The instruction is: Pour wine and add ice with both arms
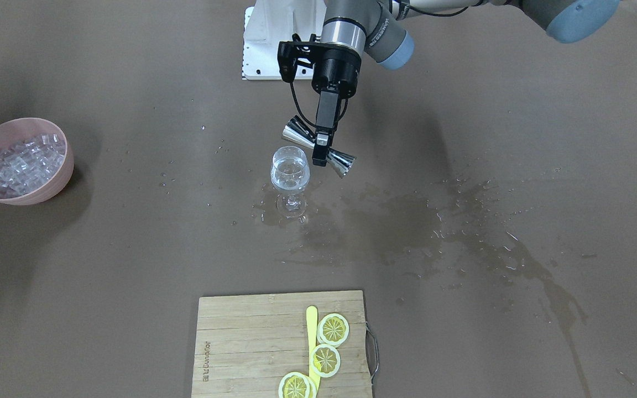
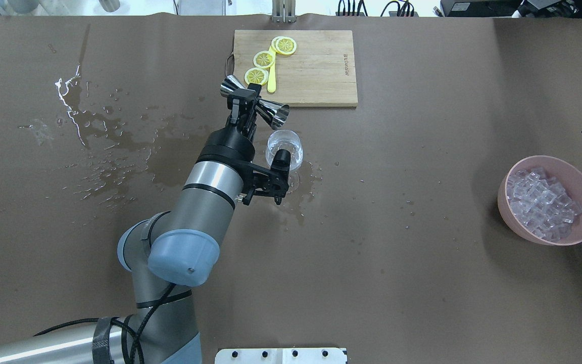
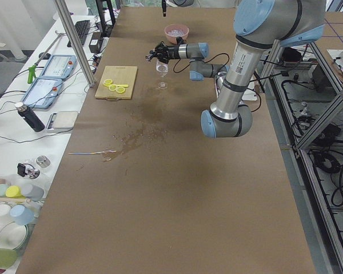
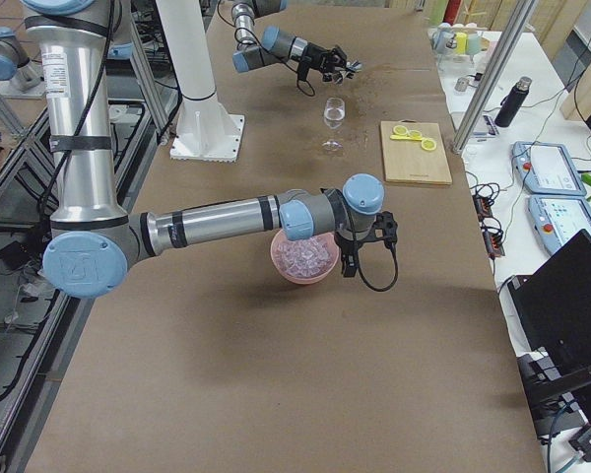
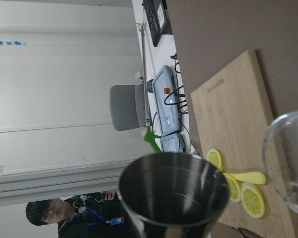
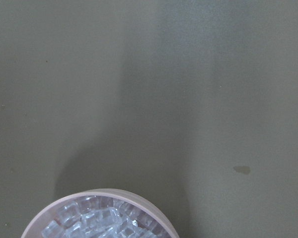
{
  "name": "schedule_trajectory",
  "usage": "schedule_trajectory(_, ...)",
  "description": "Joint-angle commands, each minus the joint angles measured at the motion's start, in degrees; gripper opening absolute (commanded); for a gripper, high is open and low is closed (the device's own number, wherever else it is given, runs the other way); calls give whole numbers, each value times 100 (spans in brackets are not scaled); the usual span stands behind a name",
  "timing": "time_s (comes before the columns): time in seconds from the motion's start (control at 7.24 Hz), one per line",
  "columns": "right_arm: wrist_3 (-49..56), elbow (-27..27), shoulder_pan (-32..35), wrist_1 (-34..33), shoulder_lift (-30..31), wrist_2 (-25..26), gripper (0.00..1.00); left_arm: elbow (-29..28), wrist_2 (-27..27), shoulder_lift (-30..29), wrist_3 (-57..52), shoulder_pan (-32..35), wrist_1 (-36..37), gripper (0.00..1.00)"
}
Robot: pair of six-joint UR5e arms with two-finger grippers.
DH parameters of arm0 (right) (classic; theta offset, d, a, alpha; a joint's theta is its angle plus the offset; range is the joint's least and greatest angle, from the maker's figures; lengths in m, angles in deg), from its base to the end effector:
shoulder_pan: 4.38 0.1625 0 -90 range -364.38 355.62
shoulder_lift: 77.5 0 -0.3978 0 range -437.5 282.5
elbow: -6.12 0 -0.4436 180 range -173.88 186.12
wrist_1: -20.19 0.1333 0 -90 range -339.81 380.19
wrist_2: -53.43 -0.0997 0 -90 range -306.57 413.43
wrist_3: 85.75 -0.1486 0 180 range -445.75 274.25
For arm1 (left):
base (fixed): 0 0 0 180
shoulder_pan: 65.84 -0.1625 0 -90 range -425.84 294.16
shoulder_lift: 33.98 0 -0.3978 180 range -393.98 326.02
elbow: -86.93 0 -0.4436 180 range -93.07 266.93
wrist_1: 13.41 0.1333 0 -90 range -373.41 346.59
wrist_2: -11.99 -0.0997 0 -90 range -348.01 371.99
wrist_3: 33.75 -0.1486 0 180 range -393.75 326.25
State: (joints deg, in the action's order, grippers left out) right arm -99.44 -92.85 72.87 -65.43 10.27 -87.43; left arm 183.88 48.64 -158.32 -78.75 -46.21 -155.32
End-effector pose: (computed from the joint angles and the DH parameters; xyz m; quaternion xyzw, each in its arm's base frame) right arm -0.1086 -0.5617 0.5374 0.0219 -0.4422 -0.0509 0.8952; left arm 0.5186 -0.4531 0.0938 0.7011 -0.1584 0.3445 0.6039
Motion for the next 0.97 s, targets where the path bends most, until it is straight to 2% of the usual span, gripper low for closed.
schedule_trajectory(0.0,7,-17,19,10,-31,6,100,-27,471,609,2058,671,-619,0)
schedule_trajectory(0.14,24,-17,53,19,-48,50,100,-44,1145,1082,3580,1109,-601,0)
schedule_trajectory(0.28,25,-34,89,19,-57,59,100,-131,1613,1313,4674,1513,-601,0)
schedule_trajectory(0.55,33,-95,237,28,-57,59,100,-613,1627,1447,6904,1851,-601,0)
schedule_trajectory(0.69,68,-96,238,28,-66,146,100,-1207,1644,1517,8335,2034,-662,0)
schedule_trajectory(0.83,42,-113,238,19,-240,425,100,-1631,1748,1474,8454,2401,-619,0)
